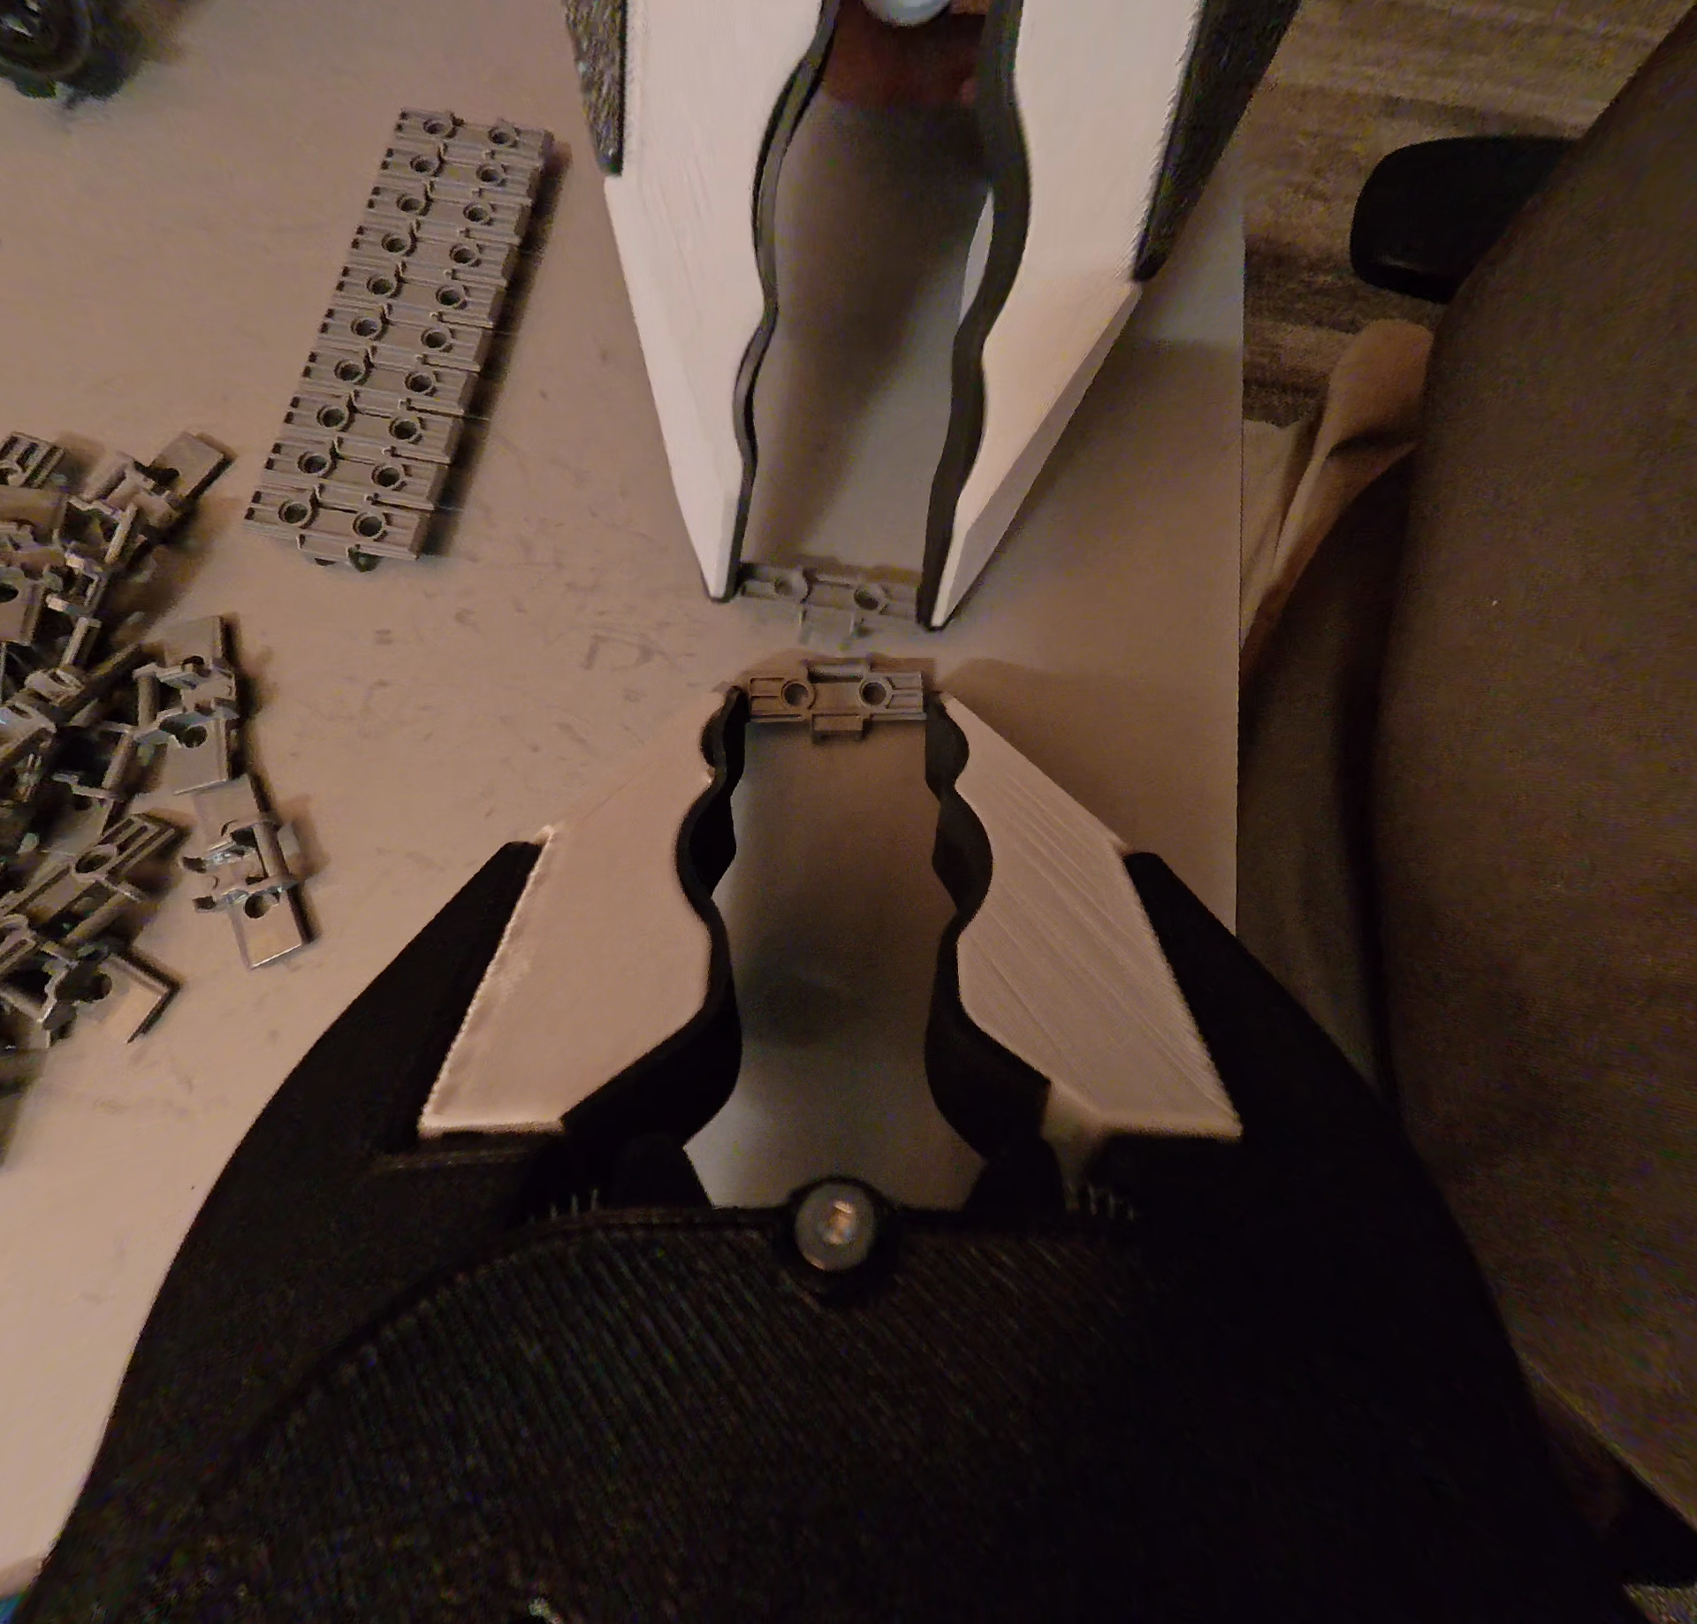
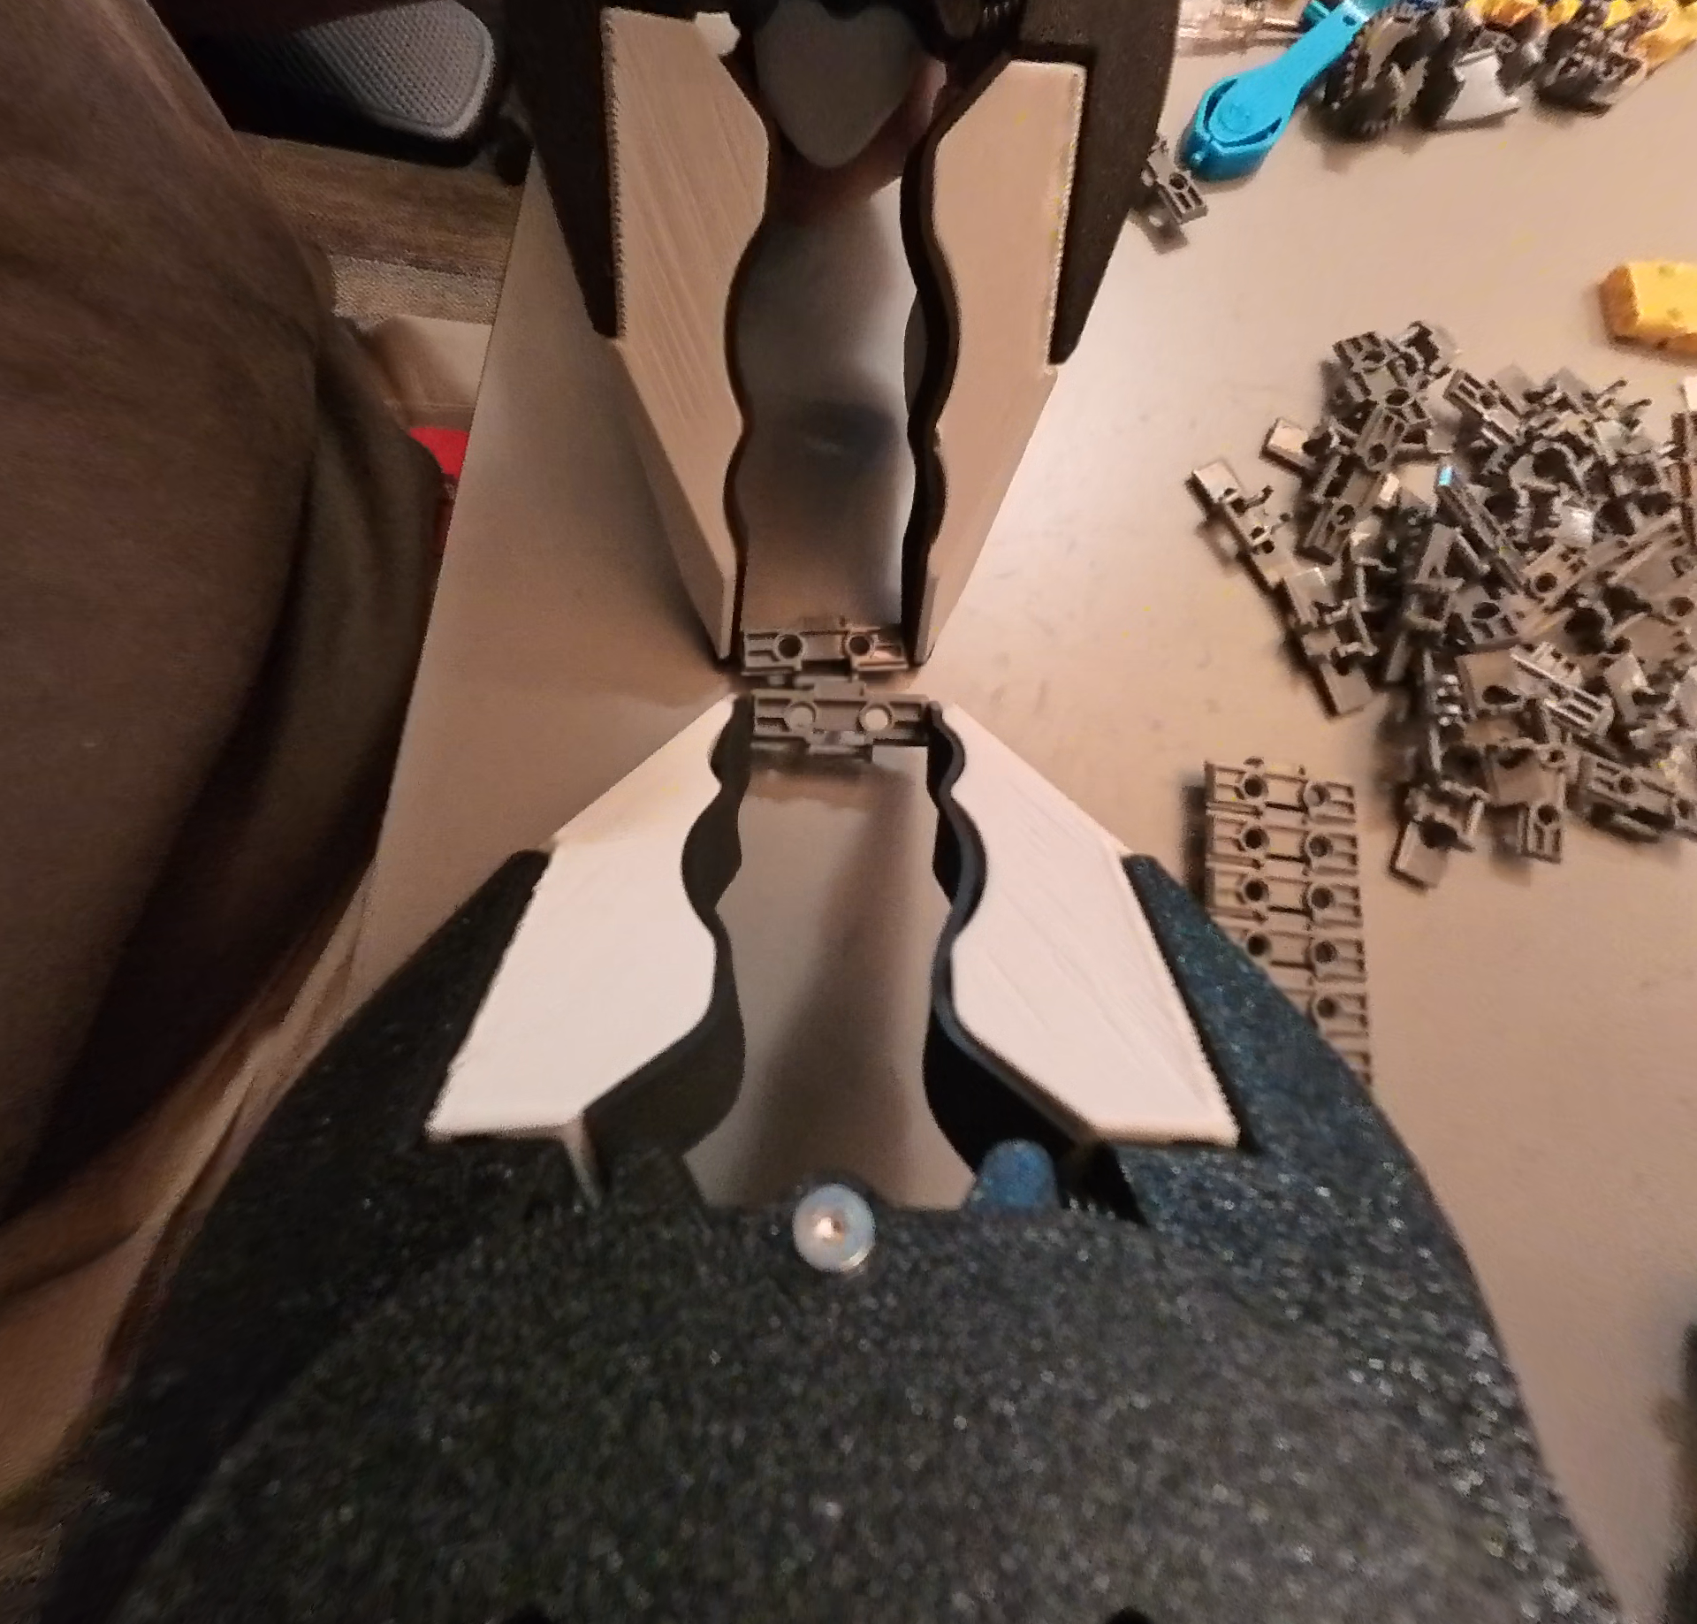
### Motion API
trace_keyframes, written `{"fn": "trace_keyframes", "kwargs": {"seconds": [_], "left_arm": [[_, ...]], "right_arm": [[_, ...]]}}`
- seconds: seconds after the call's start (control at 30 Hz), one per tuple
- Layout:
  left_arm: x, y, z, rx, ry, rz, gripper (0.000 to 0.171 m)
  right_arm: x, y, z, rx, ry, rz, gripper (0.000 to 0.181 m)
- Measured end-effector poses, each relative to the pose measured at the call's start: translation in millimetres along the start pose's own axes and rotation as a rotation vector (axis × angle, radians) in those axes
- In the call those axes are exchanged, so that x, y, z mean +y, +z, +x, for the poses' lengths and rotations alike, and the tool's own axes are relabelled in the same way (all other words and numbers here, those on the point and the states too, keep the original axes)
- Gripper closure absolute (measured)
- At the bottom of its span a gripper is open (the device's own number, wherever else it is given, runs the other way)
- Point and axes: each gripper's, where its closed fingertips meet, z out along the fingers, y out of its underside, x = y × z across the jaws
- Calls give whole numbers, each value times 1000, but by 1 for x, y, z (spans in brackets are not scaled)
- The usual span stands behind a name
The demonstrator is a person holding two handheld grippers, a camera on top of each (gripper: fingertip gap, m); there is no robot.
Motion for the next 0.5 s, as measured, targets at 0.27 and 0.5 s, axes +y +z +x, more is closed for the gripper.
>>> {"fn": "trace_keyframes", "kwargs": {"seconds": [0.27, 0.5], "left_arm": [[0, 0, 0, 11, -9, 0, 135], [0, 0, 0, 19, -18, 1, 135]], "right_arm": [[-1, 5, -2, -81, 17, 39, 144], [-4, 4, -3, -111, 34, 81, 144]]}}
